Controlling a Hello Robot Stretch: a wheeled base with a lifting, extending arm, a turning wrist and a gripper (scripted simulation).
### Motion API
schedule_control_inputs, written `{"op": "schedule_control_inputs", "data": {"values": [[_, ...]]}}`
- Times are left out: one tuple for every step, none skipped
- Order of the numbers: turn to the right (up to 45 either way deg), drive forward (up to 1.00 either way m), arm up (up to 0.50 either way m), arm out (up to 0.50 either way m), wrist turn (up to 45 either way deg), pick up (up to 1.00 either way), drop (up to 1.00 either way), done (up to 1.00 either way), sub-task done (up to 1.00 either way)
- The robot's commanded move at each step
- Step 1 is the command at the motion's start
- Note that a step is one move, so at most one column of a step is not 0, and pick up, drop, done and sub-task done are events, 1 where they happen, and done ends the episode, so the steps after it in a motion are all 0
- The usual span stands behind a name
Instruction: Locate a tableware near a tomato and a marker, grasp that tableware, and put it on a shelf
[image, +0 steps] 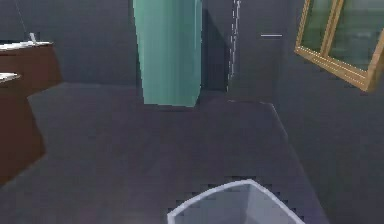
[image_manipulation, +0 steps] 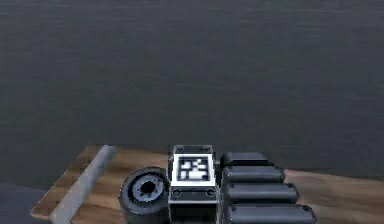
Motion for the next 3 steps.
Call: {"op": "schedule_control_inputs", "data": {"values": [[45.0,0.0,0.0,0.0,0.0,0.0,0.0,0.0,0.0],[9.0,0.0,0.0,0.0,0.0,0.0,0.0,0.0,0.0],[0.0,0.05,0.0,0.0,0.0,0.0,0.0,0.0,0.0]]}}
